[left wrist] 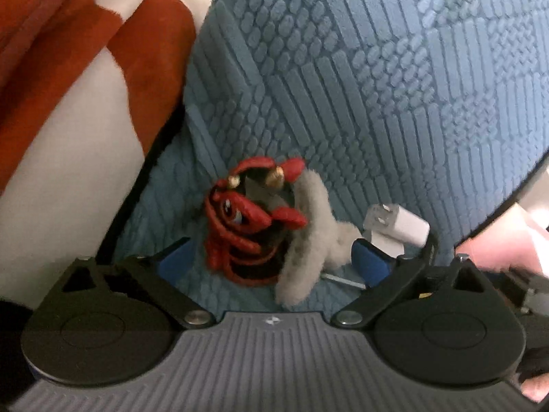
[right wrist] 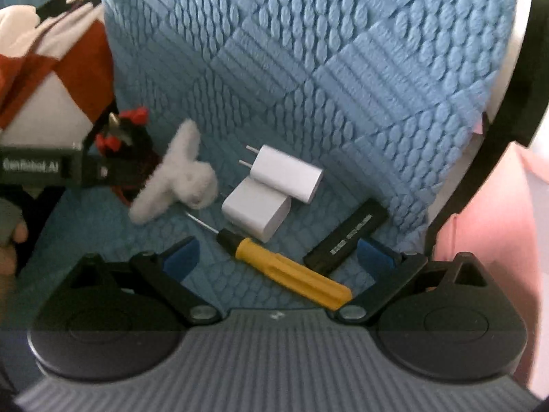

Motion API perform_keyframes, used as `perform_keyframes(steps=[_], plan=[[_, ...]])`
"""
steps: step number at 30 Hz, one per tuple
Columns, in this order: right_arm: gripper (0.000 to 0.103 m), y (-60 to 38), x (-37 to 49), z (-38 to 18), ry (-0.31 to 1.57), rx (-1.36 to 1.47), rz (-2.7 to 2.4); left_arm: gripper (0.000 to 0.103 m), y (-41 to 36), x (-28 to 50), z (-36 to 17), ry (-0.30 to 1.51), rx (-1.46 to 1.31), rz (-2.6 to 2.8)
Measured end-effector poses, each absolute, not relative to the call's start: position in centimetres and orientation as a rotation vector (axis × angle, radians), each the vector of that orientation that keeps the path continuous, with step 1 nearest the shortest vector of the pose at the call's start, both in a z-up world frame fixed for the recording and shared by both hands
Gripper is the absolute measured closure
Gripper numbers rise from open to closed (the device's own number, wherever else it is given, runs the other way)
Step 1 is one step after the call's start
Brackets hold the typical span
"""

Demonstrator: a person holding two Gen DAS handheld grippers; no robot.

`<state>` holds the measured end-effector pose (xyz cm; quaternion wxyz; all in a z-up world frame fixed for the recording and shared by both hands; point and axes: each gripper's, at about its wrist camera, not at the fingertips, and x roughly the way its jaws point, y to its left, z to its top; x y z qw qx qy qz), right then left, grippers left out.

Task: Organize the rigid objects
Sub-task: 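Grasp the red devil figurine with the left gripper while the right gripper grasps the yellow screwdriver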

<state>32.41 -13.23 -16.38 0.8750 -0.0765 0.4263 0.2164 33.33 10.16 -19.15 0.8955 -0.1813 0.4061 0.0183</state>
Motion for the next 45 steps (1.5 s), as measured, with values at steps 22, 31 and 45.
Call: perform_keyframes(steps=[22,31,45], plan=[[0.035,-12.3,32.8,-19.4,0.994,-0.227,0.476,0.03,13.1,36.8,-21.4,0.856,-0.503,0.09],[0.072,-11.1,30.2,-17.9,1.012,-0.262,0.511,0.038,12.4,35.1,-19.9,0.834,-0.482,0.081],[0.083,-11.9,26.3,-16.5,0.999,-0.143,0.486,0.039,11.2,29.8,-16.8,0.779,-0.494,0.074]])
